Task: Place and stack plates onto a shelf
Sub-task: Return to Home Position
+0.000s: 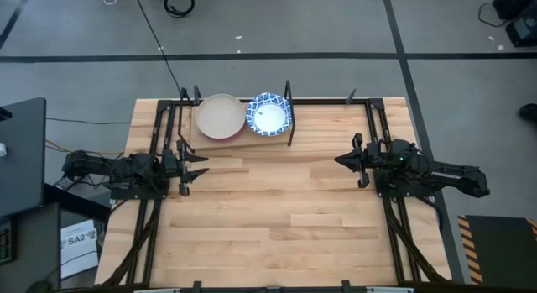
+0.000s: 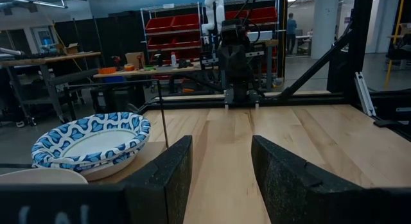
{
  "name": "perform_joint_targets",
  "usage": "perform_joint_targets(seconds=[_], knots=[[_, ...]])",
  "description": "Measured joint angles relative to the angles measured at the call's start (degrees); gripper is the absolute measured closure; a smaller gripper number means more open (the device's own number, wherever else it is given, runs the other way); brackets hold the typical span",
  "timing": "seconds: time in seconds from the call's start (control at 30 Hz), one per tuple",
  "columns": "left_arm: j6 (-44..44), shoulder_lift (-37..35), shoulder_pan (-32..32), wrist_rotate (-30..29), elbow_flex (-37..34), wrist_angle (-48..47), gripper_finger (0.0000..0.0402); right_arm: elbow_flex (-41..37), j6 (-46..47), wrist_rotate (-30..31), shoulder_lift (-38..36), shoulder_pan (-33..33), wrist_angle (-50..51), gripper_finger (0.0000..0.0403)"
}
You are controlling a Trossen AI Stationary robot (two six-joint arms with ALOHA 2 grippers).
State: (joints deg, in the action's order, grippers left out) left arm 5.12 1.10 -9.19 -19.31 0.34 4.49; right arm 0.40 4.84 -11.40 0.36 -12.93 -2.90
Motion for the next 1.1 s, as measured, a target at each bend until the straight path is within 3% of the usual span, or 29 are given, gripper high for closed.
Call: perform_joint_targets(seconds=[1.1], knots=[[0.0, 0.0, 0.0, 0.0, 0.0, 1.6, 0.0235, 0.0, 0.1, 0.0, 0.0, 0.0, 0.0, 0.0389]])
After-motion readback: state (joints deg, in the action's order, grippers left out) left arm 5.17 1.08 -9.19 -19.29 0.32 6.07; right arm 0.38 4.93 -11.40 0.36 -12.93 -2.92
